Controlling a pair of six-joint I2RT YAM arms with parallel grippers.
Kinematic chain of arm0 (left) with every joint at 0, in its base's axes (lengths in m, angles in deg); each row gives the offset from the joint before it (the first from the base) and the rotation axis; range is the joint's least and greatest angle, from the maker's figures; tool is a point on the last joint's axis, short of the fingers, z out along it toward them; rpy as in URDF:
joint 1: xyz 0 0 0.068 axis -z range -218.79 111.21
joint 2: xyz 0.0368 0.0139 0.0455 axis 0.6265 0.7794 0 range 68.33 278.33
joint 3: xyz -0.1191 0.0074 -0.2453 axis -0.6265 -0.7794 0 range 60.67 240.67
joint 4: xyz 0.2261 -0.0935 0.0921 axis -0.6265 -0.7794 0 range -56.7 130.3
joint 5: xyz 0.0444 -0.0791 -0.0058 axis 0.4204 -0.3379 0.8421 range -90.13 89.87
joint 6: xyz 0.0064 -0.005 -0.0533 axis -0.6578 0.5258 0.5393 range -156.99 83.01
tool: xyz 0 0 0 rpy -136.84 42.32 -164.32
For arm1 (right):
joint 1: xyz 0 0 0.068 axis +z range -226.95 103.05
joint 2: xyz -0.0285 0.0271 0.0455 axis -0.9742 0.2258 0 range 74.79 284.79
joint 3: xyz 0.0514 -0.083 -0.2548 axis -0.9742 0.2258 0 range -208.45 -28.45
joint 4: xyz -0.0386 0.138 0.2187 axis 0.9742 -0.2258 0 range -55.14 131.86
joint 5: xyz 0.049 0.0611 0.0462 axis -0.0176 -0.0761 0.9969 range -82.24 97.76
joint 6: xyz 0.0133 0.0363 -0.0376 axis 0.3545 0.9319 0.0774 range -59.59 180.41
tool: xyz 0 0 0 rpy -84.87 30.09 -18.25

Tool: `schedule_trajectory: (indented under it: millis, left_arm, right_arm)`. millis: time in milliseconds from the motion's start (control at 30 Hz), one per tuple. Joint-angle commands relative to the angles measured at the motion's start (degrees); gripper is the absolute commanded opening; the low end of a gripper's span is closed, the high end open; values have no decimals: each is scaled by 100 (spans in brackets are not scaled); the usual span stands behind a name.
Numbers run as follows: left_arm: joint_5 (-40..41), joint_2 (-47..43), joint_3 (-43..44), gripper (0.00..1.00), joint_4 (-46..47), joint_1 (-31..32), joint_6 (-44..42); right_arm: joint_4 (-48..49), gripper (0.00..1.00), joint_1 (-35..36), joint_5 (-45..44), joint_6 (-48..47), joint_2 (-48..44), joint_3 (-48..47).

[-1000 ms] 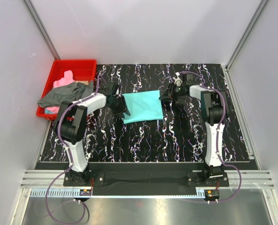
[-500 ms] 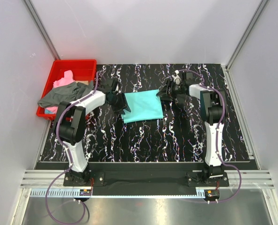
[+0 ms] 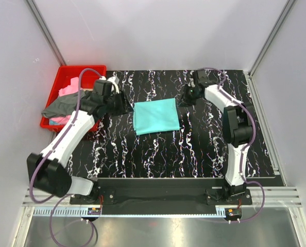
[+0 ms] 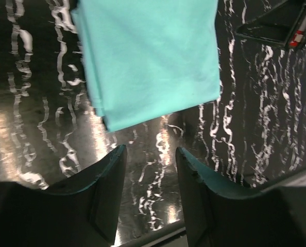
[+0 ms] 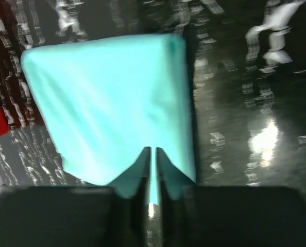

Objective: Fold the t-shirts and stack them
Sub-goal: Fold the tshirt, then neatly place the folded tshirt to the corner

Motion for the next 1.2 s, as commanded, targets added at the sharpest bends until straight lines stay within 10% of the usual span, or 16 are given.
schedule_trajectory:
  millis: [0,467,1167]
  left_arm:
    - [897,-621,-360,48,4,-114,-280]
    - [634,-1413,-976,50,136,-378,-289]
    - [379,-1396,-915,51,109,-387,-210]
  right_arm:
    - [-339,9,618,-882,352,-462,-212]
    - [242,7,1972,-1190,810,557,-712]
    - [-944,8,1061,-1744,-701,1445,-1434]
